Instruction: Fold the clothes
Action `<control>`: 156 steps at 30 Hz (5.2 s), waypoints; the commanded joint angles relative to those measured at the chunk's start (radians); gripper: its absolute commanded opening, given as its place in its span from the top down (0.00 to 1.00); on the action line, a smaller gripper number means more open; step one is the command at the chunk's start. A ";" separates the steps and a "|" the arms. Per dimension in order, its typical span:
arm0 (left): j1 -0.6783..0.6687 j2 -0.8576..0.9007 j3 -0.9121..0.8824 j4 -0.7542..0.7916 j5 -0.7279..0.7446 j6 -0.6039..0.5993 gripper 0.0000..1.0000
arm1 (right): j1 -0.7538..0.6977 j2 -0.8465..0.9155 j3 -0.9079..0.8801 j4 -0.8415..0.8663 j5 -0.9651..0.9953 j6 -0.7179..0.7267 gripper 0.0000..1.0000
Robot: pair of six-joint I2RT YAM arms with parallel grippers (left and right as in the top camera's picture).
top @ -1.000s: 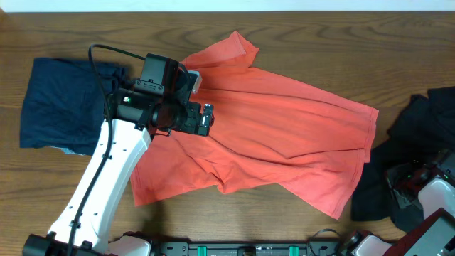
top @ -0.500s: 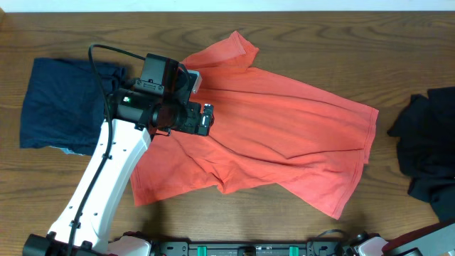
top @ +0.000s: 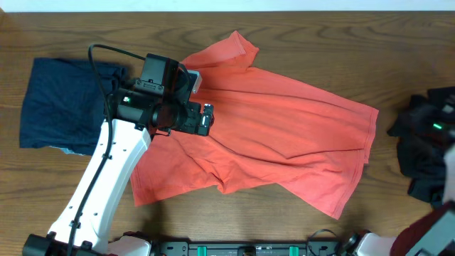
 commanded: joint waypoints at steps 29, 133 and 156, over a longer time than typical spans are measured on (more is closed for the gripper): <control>0.003 -0.006 0.014 0.023 -0.012 0.003 0.02 | 0.129 0.400 0.088 0.402 -0.014 -0.092 0.99; 0.349 0.425 -0.220 0.433 -0.157 -0.155 0.94 | 0.074 0.087 -0.039 -0.579 0.449 0.083 0.99; 0.347 0.203 -0.218 0.024 -0.011 -0.152 0.37 | 0.027 0.018 0.130 -0.563 0.026 -0.156 0.32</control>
